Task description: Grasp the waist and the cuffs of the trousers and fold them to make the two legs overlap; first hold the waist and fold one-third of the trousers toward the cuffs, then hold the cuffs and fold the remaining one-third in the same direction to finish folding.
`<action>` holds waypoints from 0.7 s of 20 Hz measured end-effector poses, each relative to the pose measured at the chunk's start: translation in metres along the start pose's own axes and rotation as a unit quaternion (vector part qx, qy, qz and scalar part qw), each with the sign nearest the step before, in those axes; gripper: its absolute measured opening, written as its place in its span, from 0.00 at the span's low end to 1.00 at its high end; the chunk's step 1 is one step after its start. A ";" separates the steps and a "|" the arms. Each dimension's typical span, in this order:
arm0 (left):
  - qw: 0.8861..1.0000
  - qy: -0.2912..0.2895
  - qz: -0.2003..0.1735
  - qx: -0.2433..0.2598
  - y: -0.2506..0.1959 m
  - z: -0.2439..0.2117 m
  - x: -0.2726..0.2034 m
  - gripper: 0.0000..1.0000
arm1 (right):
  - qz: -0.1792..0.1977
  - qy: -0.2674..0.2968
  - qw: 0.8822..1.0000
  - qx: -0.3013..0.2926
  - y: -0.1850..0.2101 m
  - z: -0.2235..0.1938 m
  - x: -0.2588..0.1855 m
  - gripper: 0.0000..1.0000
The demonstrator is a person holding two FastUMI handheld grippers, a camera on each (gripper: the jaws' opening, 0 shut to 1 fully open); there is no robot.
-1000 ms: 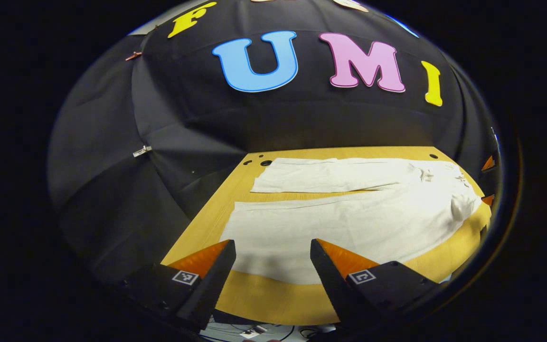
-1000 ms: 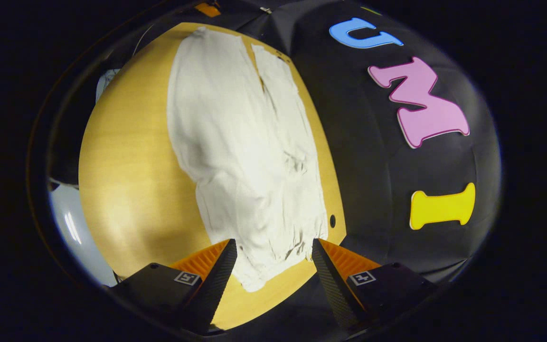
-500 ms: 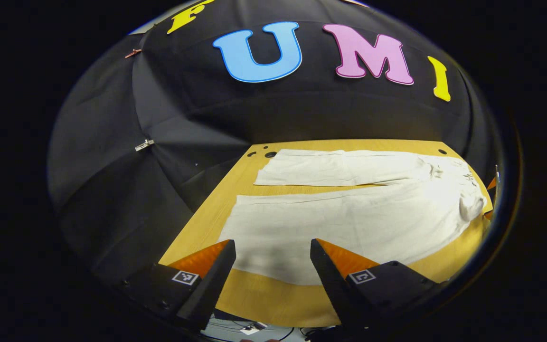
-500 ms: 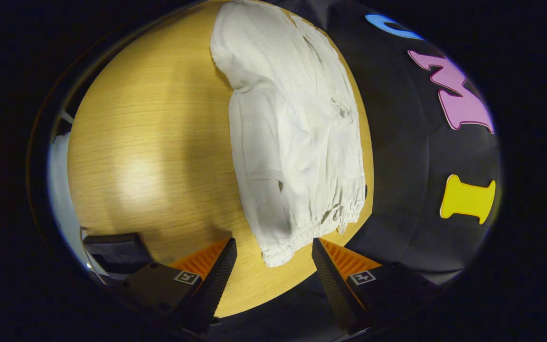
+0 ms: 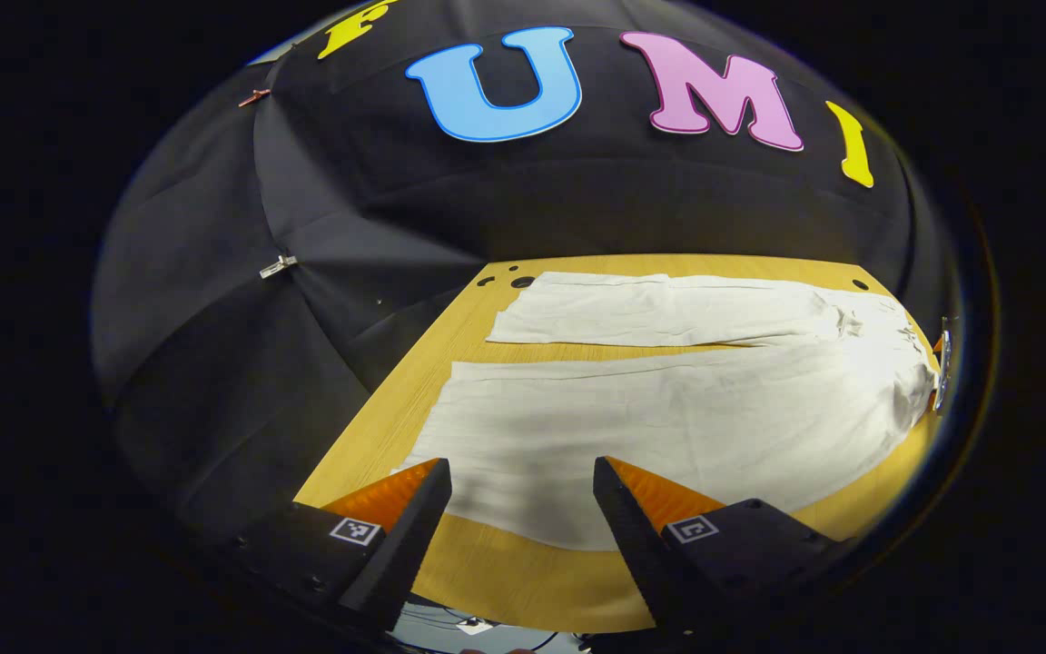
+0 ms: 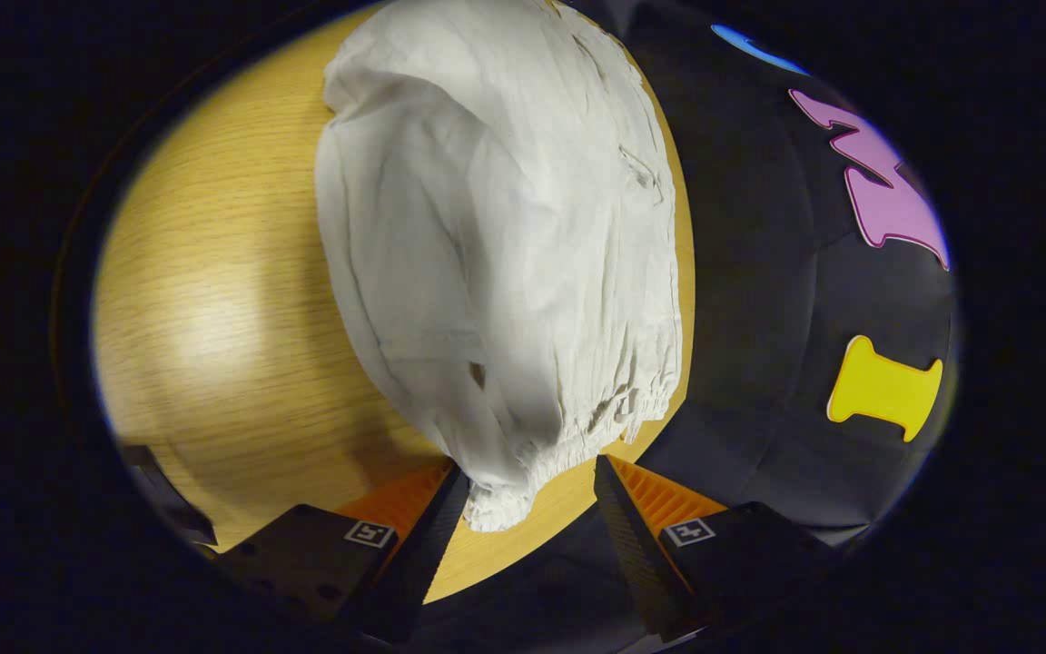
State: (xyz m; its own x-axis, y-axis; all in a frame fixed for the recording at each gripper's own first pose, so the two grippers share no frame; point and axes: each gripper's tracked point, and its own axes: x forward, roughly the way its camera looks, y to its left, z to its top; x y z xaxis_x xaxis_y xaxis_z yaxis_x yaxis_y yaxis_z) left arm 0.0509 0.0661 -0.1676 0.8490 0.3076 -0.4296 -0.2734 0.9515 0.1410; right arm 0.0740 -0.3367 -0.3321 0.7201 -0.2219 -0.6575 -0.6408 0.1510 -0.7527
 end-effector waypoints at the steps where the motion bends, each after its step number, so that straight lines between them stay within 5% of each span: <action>1: 1.000 0.002 0.009 0.004 0.006 -0.002 0.004 0.98 | -0.004 0.010 1.000 -0.011 0.002 -0.003 0.003 0.76; 5: 0.999 0.019 0.028 0.020 0.030 -0.013 0.010 0.98 | -0.016 0.020 0.998 -0.050 0.008 -0.003 0.013 0.29; 7: 0.998 0.025 0.045 0.025 0.048 -0.019 0.011 0.98 | -0.027 0.023 0.999 -0.038 0.008 -0.005 0.012 0.17; 10: 0.996 0.023 0.068 0.049 0.069 -0.027 0.014 0.98 | 0.006 0.030 1.000 0.001 0.009 -0.003 0.011 0.12; 14: 0.995 0.019 0.038 0.094 0.081 -0.038 0.026 0.98 | 0.086 0.015 0.993 0.083 0.009 -0.001 0.014 0.10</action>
State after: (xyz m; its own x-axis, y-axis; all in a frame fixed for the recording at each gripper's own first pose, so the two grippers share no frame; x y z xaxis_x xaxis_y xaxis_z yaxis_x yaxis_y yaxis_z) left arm 0.0337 0.1510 -0.2011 0.8102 0.3821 -0.4446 -0.2442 0.9095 0.3365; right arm 0.0782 -0.3398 -0.3484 0.5944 -0.2080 -0.7768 -0.6982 0.3458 -0.6268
